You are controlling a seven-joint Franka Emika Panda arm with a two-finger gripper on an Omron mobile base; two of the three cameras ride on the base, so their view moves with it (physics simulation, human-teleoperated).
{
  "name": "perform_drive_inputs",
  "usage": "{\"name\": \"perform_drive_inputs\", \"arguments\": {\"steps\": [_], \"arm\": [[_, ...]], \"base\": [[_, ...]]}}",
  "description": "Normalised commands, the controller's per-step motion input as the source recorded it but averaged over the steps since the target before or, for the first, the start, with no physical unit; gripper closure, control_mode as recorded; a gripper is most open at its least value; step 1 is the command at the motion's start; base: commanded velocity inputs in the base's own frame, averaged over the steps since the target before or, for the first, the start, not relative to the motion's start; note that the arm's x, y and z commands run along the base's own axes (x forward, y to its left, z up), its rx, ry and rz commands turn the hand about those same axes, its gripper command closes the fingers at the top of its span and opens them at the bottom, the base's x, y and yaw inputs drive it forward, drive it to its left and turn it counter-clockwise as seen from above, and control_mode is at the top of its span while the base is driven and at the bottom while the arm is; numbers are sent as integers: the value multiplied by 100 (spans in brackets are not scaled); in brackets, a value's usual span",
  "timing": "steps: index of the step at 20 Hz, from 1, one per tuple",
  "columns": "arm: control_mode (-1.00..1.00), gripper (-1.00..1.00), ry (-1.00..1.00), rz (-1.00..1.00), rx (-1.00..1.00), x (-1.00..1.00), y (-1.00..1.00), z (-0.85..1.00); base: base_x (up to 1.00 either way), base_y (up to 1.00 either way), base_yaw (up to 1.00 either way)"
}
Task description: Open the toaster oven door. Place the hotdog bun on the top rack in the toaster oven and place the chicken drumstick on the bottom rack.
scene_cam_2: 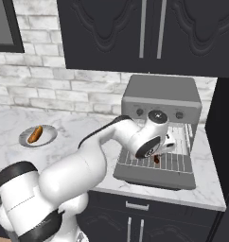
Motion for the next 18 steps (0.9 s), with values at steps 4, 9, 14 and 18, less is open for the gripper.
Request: {"name": "perform_drive_inputs", "arguments": {"steps": [4, 9, 14, 18], "arm": [[-100, -100, 16, -32, 0, -28, 3, -34], [-100, -100, 9, -21, 0, -13, -12, -24], [-100, -100, 6, -16, 1, -1, -10, -19], [-100, -100, 2, -14, 4, 0, -10, -5]], "base": [[0, 0, 0], [0, 0, 0], [0, 0, 0], [0, 0, 0]]}}
